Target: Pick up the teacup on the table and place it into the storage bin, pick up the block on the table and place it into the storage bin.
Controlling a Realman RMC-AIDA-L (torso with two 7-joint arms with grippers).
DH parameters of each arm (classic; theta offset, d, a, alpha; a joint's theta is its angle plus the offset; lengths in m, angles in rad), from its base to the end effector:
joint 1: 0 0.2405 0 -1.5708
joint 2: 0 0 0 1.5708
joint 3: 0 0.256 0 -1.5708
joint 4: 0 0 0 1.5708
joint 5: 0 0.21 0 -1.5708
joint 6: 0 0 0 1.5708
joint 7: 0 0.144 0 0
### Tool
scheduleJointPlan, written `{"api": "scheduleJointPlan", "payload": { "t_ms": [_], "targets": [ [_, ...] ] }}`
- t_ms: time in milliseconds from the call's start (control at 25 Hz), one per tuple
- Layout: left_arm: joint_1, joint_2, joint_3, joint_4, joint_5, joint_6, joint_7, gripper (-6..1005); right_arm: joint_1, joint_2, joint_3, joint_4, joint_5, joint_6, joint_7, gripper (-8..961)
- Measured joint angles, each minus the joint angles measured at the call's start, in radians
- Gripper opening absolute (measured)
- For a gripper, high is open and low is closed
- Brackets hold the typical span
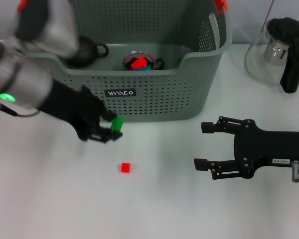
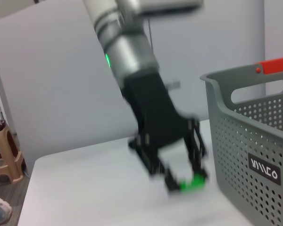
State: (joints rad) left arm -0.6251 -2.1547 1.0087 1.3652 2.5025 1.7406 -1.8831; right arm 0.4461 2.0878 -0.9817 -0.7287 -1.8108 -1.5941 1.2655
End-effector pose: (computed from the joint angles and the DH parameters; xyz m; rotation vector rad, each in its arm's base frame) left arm -0.1751 0.3474 0.0277 -2.9142 -0.3552 0.2334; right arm 0.2417 0.3050 -0.0204 -2.8770 0.3444 0.7481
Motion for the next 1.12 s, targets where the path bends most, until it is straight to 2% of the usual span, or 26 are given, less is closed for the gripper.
{"api": "scheduleJointPlan", "payload": {
  "t_ms": [120,240,320,360,480,520,560,720,840,1080,1120],
  "targets": [
    [-0.027,0.046,-0.19,-0.005,-0.136,0.123,0.028,440,0.0,0.0,0.0,0.0,0.002,-0.003,0.0,946],
    [-0.041,0.096,-0.306,-0.044,-0.302,0.192,0.028,438,-0.002,0.0,0.0,0.0,0.004,-0.008,0.0,946],
    [-0.044,0.117,-0.372,-0.067,-0.419,0.186,0.023,437,-0.003,0.0,0.0,0.0,0.004,-0.009,0.0,946],
    [-0.045,0.119,-0.389,-0.072,-0.461,0.154,0.017,436,-0.003,0.0,0.0,0.0,0.004,-0.01,0.0,946],
    [-0.061,0.117,-0.361,-0.092,-0.483,-0.001,-0.023,442,-0.003,0.0,0.0,0.0,0.004,-0.013,0.0,946],
    [-0.089,0.115,-0.278,-0.138,-0.429,-0.147,-0.063,449,-0.003,0.0,0.0,0.0,0.004,-0.015,0.0,946],
    [-0.089,0.115,-0.278,-0.138,-0.429,-0.147,-0.063,456,-0.003,0.0,0.0,0.0,0.004,-0.017,0.0,946],
    [-0.142,0.103,-0.16,-0.222,-0.28,-0.41,-0.184,484,-0.004,0.0,0.006,0.0,0.004,-0.02,0.0,946],
    [-0.157,0.086,-0.11,-0.233,-0.207,-0.509,-0.234,504,-0.004,0.001,0.021,0.0,0.004,-0.023,0.0,946],
    [-0.18,0.076,-0.054,-0.268,-0.088,-0.586,-0.278,546,0.001,0.002,0.025,0.001,0.004,-0.027,0.0,946],
    [-0.18,0.074,-0.056,-0.267,-0.09,-0.588,-0.275,603,0.001,0.002,0.025,0.001,0.004,-0.027,0.0,946]
  ]
}}
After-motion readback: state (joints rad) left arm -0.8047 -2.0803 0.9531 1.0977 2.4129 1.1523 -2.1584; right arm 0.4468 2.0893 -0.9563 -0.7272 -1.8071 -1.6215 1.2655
